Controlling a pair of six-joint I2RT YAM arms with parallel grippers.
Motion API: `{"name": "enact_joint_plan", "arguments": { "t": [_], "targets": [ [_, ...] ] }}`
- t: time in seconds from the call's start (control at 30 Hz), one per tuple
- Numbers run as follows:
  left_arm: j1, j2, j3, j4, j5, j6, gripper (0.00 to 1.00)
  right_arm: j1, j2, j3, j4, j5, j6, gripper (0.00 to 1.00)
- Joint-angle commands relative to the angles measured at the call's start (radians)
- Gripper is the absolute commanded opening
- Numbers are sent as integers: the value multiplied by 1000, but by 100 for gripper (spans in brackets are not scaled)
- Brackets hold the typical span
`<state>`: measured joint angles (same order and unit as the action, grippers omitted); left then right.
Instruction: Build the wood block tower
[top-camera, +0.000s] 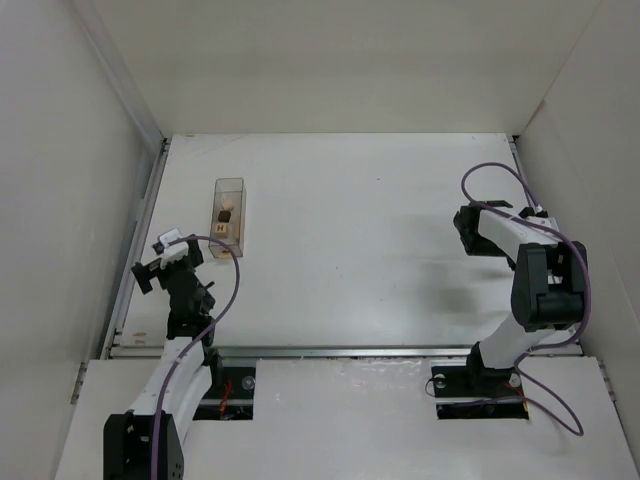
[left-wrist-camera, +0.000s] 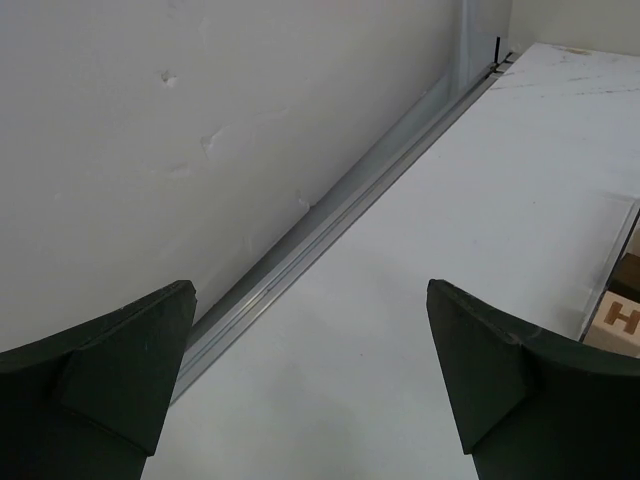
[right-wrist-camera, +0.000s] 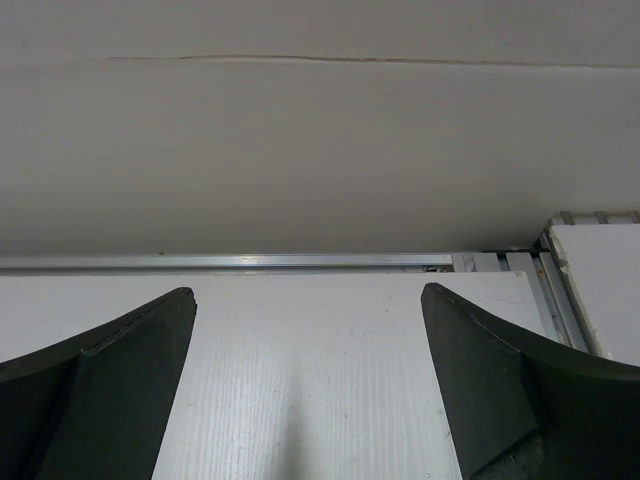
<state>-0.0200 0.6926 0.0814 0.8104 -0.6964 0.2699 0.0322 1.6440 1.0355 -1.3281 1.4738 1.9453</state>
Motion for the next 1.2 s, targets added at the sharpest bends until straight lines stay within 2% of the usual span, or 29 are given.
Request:
{"name": "enact_joint_plan", "arguments": {
  "t": [0.0,0.23,0.37,0.4,0.43,0.47,0.53,0.57,0.6,0.63,0.67,0.7,0.73,0.77,0.8,0.83,0.87,0.9,0.93,1.0,1.07,1.17],
  "targets": [
    [6,-4,54,38,18,-17,100,-6,0,34,-54,137,12,100],
    [6,-4,54,9,56,-17,100,-6,0,34,-54,137,12,100],
    [17,12,108,-19,57,-5,100,-15,10,46,-54,137,3,100],
    [28,12,141,-57,66,5,100,-24,22,63,-54,137,-9,100],
    [38,21,177,-91,95,17,100,-25,36,93,-54,137,-113,100],
    [38,21,223,-178,116,32,100,-25,55,145,-54,137,-200,100],
    [61,91,435,-340,193,89,100,15,136,372,-54,120,-412,100],
    [61,132,595,-493,252,103,100,55,163,503,-54,120,-583,100],
    [61,177,597,-564,267,103,100,79,181,565,-54,120,-610,100],
    [61,280,761,-641,281,103,100,106,197,630,-54,87,-634,100],
    [71,338,846,-724,340,103,100,130,197,696,-54,-8,-685,100],
    [71,394,932,-895,383,86,100,158,214,757,-31,-50,-731,100],
    [71,453,1097,-983,435,86,100,211,214,829,49,-88,-840,100],
    [71,575,1180,-1072,542,68,97,236,202,830,196,-242,-1022,100],
    [71,640,1262,-1158,587,39,92,254,176,789,576,-417,-1493,100],
    [71,709,1414,-1314,621,16,85,265,143,708,692,-643,-1645,100],
    [71,846,1486,-1382,641,-12,78,265,95,684,743,-844,-1705,100],
    [71,913,1547,-1443,653,-40,66,265,80,670,768,-1039,-1670,100],
    [71,974,1599,-1547,667,-93,64,265,71,661,777,-1100,-1651,100],
    [71,1101,1681,-1599,687,-130,64,276,71,646,791,-1217,-1651,100],
    [57,1140,1654,-1599,699,-167,64,288,89,626,765,-1230,-1637,100],
    [19,1171,1602,-1542,646,-178,65,298,111,585,744,-1242,-1616,100]
  ]
}}
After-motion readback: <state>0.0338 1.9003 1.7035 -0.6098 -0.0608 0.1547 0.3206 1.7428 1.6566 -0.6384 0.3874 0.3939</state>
